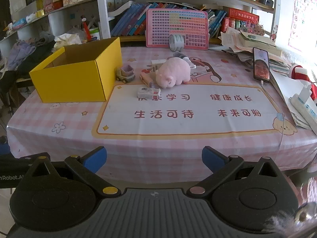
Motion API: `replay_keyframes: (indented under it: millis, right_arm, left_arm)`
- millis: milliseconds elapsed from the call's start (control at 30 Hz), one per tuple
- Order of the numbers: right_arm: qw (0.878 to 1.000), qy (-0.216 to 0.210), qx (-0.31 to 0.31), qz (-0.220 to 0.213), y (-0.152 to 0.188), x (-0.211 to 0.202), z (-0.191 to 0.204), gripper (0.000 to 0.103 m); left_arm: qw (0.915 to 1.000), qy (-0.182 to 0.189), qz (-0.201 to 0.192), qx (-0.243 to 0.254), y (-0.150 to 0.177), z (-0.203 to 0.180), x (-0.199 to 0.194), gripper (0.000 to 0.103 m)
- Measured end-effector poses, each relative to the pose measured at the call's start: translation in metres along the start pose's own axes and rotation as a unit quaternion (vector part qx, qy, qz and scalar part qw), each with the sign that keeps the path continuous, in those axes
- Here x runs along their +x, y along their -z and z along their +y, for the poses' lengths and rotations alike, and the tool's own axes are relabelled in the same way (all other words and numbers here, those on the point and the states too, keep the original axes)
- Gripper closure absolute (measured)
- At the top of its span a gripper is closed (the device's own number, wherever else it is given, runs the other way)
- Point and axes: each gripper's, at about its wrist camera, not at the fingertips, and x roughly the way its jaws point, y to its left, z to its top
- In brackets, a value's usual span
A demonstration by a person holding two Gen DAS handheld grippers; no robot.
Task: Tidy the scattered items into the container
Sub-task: 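Move both tools toward the pink plush pig and the white card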
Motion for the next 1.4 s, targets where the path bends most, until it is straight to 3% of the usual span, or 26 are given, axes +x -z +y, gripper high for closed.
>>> replay_keyframes:
  millis: [1400]
  right_arm:
    - [0.999,-0.001,-0.037,-0.011,-0.015,0.012,0.021,0.0]
  left_arm:
    - [0.9997,0.017,0.005,-0.018,-0.006,0.021,0.011,0.0]
